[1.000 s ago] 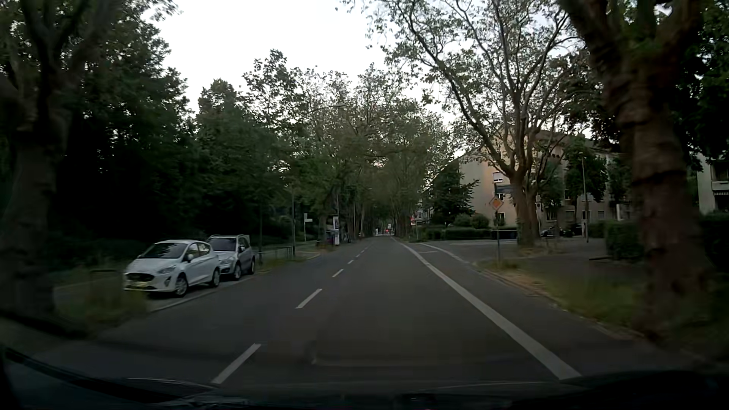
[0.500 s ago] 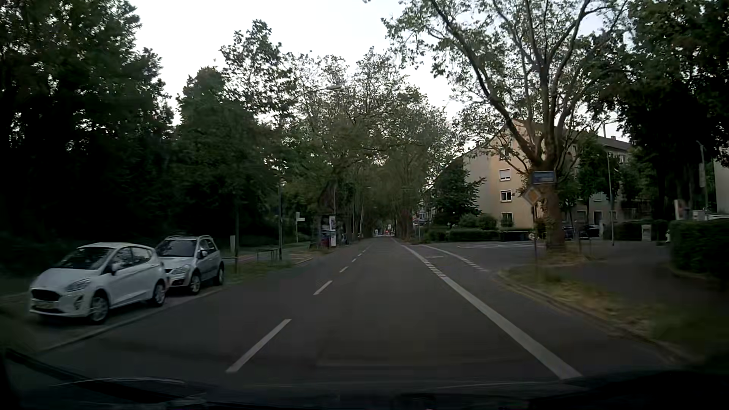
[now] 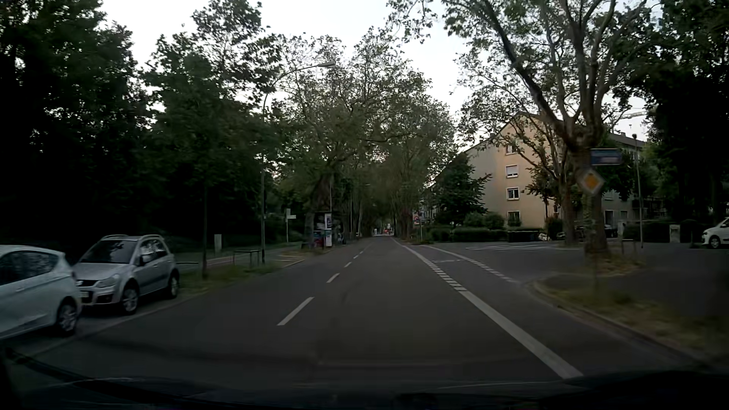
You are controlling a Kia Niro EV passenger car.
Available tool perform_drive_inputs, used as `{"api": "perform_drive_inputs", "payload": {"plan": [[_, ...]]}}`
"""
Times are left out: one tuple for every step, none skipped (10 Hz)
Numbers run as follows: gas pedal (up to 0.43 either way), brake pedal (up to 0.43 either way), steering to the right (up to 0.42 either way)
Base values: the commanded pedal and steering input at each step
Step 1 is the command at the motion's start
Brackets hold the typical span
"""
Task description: Follow the waypoints while adhering to traffic rules and regulations
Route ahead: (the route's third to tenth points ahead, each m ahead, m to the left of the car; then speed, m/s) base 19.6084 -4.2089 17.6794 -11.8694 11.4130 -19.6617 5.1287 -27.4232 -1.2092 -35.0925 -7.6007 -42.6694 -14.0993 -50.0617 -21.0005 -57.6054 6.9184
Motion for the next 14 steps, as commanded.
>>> {"api": "perform_drive_inputs", "payload": {"plan": [[0.0,0.183,0.0],[0.0,0.183,0.0],[0.0,0.183,0.001],[0.0,0.183,0.003],[0.0,0.183,0.005],[0.0,0.183,0.012],[0.0,0.177,0.028],[0.0,0.171,0.05],[0.0,0.165,0.078],[0.0,0.159,0.098],[0.0,0.165,0.118],[0.0,0.165,0.139],[0.0,0.177,0.153],[0.0,0.183,0.171]]}}
